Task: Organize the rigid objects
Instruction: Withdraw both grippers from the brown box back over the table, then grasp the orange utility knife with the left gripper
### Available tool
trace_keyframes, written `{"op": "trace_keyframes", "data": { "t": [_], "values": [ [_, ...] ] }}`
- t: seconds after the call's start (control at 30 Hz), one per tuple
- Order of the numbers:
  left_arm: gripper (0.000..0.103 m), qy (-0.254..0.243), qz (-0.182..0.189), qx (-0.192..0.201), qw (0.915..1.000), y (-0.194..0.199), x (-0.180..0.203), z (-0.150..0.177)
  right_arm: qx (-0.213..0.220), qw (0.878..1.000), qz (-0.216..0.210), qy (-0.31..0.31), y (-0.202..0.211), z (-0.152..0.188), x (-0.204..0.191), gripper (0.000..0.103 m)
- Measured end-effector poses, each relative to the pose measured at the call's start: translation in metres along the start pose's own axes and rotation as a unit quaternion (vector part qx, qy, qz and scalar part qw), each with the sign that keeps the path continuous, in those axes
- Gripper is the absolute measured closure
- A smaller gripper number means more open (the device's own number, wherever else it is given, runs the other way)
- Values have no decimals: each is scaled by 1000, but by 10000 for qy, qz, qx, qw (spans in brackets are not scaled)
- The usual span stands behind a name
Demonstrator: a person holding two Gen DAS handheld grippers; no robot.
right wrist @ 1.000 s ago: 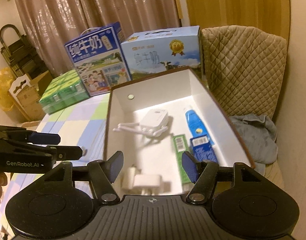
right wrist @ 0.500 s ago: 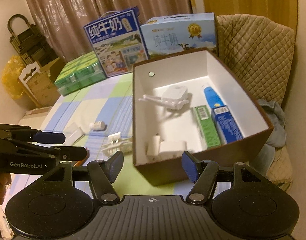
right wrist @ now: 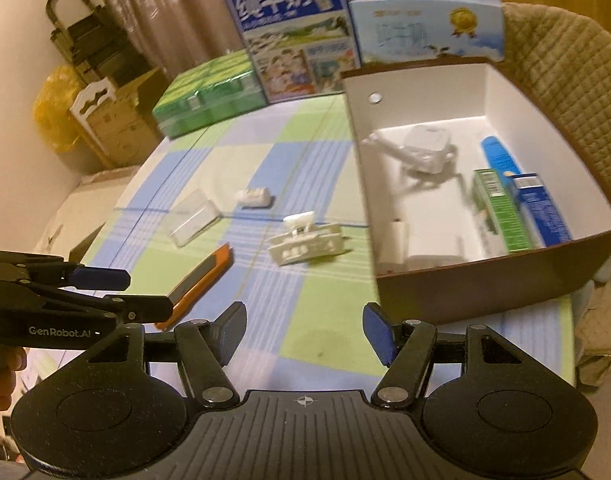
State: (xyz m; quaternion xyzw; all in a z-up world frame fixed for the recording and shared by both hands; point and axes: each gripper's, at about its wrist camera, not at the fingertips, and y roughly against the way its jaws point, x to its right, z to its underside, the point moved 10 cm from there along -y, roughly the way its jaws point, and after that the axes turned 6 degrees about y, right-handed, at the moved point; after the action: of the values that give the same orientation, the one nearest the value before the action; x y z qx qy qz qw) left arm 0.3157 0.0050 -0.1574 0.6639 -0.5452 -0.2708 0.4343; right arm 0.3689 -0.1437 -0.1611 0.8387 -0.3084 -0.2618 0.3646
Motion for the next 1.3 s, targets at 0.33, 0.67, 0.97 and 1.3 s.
{"op": "trace_keyframes", "data": {
  "t": [0.33,0.67,0.97,1.3],
  "values": [
    [41,166,-165,-167,9996,-15,-38,14,-361,9993,-12,74,-38,9,-25,41],
    [42,-207,-226,-104,9995,-38,-55,17,-548,9982,177,-162,-63,17,-29,41],
    [42,-469,-200,-129,9986,-70,-66,13,-600,9964,411,-443,-80,22,-22,41],
    [42,-724,-163,-202,9970,-106,-72,7,-664,9944,565,-601,-93,26,-20,41]
  ]
}}
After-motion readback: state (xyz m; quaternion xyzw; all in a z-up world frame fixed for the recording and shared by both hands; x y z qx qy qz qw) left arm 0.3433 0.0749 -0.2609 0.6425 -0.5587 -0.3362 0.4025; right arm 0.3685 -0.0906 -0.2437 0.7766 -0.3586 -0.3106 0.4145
